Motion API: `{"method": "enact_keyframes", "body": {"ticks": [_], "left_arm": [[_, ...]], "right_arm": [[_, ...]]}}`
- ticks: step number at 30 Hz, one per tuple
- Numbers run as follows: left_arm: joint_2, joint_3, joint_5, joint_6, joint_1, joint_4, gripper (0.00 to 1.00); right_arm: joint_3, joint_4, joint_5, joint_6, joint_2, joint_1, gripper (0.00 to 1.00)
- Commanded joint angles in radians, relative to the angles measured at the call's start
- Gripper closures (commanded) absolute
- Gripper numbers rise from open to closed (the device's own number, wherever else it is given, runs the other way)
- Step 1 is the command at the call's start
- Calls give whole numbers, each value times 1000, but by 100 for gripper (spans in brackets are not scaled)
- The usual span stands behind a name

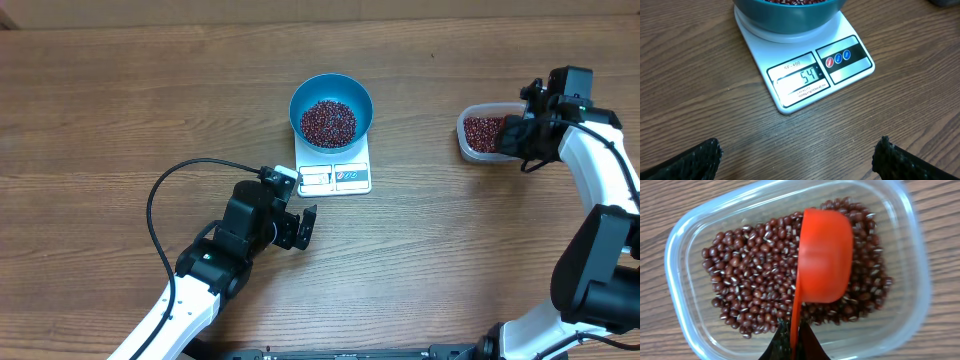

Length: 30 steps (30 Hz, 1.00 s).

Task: Scoop item into bowl and weigh 150g on scale
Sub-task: 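Scoop beans from the container with the right gripper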

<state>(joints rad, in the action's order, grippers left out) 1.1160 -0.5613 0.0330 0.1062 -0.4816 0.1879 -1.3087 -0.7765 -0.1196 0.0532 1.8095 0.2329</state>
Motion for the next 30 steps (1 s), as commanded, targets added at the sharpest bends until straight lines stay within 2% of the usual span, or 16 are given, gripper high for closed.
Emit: {"method": "enact_keyframes", "body": {"ticks": [1,10,22,30], "left_arm": [[8,4,-7,14,4,-2,0],[8,4,-7,14,4,-1,0],[8,4,-7,14,4,-1,0],[8,4,-7,14,4,-1,0]], "right_arm": [[37,24,-82,4,0,-3,96],[46,35,-247,0,1,-2,96],[46,28,-289,-54,19,8,96],[46,19,-388,-57,73,37,96]]}}
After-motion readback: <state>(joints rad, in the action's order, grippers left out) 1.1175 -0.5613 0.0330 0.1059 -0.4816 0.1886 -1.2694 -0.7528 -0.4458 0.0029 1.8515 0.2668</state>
